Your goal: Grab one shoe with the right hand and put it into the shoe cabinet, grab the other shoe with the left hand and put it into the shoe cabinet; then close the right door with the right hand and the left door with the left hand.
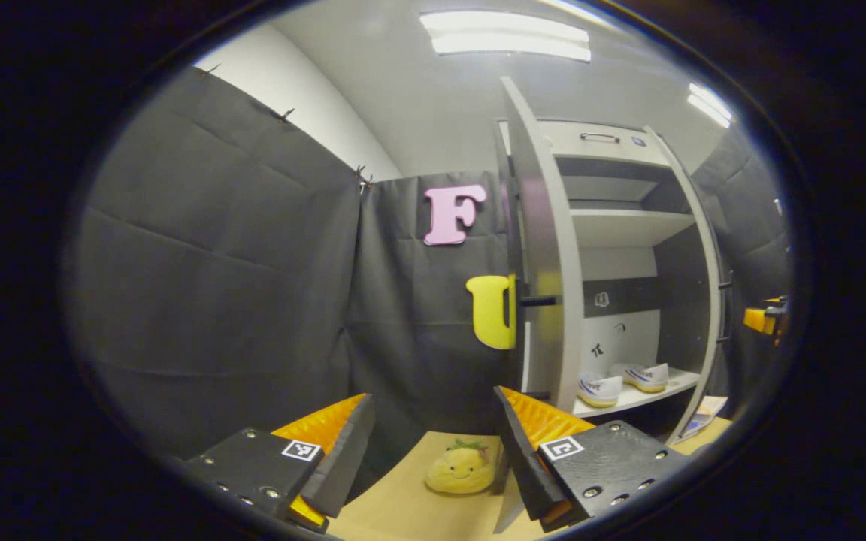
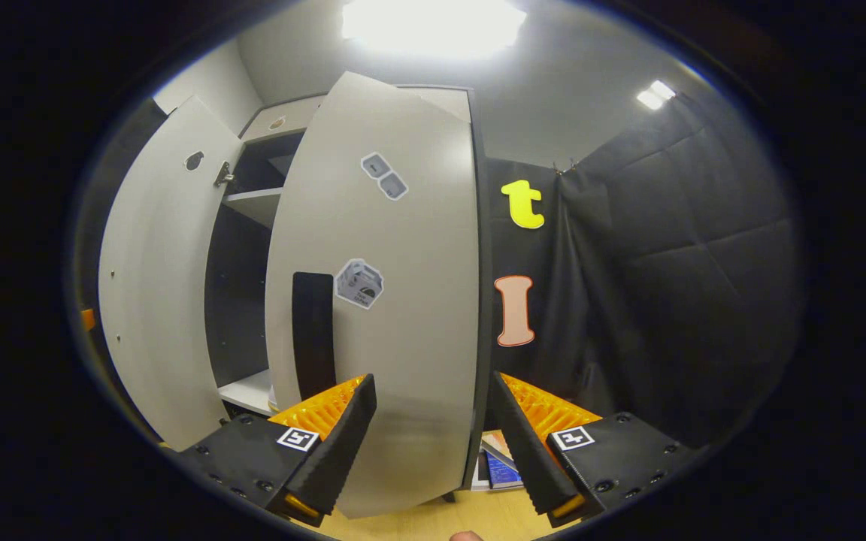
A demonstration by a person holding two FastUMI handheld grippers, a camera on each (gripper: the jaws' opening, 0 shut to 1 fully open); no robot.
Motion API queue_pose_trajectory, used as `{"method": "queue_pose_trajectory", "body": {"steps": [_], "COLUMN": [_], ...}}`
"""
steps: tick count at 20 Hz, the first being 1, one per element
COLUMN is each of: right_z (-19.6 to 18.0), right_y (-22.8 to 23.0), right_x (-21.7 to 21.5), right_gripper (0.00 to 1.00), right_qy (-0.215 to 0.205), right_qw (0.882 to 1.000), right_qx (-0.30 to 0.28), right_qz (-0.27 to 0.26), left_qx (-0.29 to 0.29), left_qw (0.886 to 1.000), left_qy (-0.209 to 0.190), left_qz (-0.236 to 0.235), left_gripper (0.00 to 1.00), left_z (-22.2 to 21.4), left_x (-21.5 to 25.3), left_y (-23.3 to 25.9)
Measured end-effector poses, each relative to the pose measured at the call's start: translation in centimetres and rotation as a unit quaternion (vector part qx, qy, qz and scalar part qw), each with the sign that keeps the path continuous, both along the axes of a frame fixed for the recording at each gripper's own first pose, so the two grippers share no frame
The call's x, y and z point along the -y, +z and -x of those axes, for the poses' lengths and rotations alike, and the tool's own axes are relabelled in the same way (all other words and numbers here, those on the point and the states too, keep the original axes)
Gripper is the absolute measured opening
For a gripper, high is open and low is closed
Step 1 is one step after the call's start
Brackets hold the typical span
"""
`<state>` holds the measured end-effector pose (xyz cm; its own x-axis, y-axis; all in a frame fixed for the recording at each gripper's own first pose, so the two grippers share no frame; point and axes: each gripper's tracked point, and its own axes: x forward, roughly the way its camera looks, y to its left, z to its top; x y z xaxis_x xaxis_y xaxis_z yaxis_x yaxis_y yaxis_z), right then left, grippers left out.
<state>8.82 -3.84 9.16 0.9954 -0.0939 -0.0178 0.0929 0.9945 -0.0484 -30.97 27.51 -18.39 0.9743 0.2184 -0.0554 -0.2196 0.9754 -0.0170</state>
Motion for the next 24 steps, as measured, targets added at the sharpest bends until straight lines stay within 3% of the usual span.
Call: {"method": "queue_pose_trajectory", "body": {"steps": [6,11,14,24], "right_z": [2.5,3.7,3.9,2.2], "right_y": [-0.6,-1.5,-2.1,-4.0], "right_x": [4.8,7.7,8.8,9.5], "right_gripper": [0.96,0.96,0.96,0.96], "right_qy": [-0.051,-0.079,-0.085,-0.061], "right_qw": [0.999,0.997,0.996,0.997], "right_qx": [-0.007,-0.017,-0.024,-0.040], "right_qz": [0.007,0.011,0.010,-0.002], "left_qx": [-0.035,-0.025,-0.022,-0.023], "left_qw": [0.999,0.999,1.000,0.999], "left_qy": [0.017,-0.004,0.000,-0.016], "left_qz": [0.032,0.048,0.015,0.025], "left_gripper": [0.88,0.89,0.89,0.87], "left_z": [-4.3,-6.6,-6.6,-6.2], "left_x": [-3.0,-0.2,-0.1,3.9], "left_y": [-2.9,-1.6,-1.1,-1.0]}}
